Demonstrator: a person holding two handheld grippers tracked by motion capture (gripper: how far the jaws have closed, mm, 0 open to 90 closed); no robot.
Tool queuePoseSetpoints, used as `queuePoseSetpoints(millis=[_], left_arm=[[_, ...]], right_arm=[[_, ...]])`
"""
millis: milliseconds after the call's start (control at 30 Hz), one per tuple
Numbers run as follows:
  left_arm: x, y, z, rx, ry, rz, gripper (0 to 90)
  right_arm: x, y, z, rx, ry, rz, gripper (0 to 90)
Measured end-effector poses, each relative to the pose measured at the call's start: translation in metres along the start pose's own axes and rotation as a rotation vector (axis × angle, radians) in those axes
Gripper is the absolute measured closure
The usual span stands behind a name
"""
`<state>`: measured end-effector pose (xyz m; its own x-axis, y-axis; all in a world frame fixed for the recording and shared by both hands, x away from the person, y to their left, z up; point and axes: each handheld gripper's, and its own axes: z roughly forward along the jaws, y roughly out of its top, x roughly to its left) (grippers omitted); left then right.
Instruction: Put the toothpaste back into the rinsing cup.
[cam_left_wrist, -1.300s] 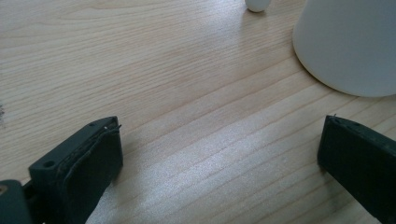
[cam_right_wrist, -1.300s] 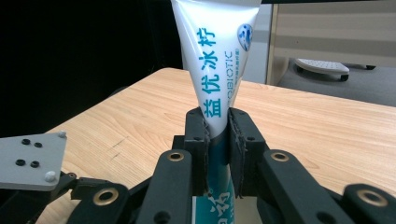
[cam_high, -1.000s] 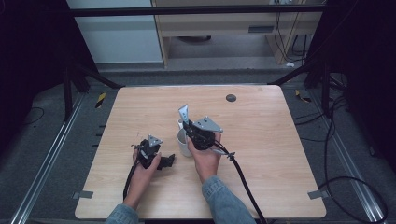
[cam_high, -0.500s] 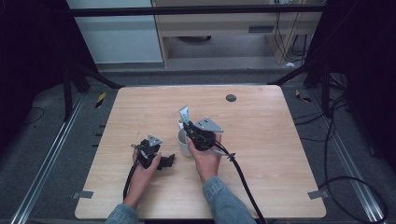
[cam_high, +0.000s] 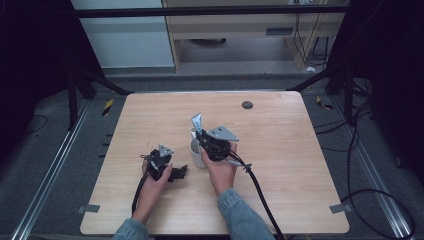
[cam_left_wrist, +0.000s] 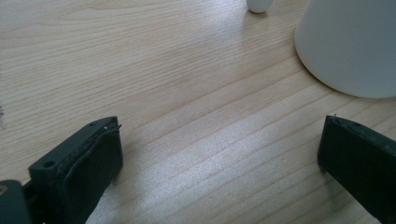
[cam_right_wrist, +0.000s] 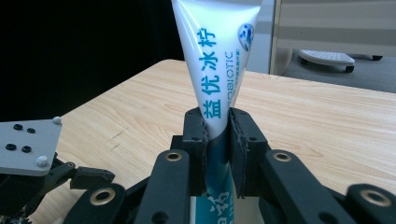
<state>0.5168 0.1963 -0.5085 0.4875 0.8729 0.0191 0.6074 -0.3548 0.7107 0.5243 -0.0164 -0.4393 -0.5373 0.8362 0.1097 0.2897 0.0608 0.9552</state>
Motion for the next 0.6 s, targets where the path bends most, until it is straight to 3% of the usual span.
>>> queuePoseSetpoints(millis=[600], left_arm=[[0.0001, 0.0000, 0.0001, 0.000, -0.001, 0.000, 0.0]], right_arm=[[-0.0005, 0.0007, 0.0002, 0.002, 0.003, -0.001, 74.2]])
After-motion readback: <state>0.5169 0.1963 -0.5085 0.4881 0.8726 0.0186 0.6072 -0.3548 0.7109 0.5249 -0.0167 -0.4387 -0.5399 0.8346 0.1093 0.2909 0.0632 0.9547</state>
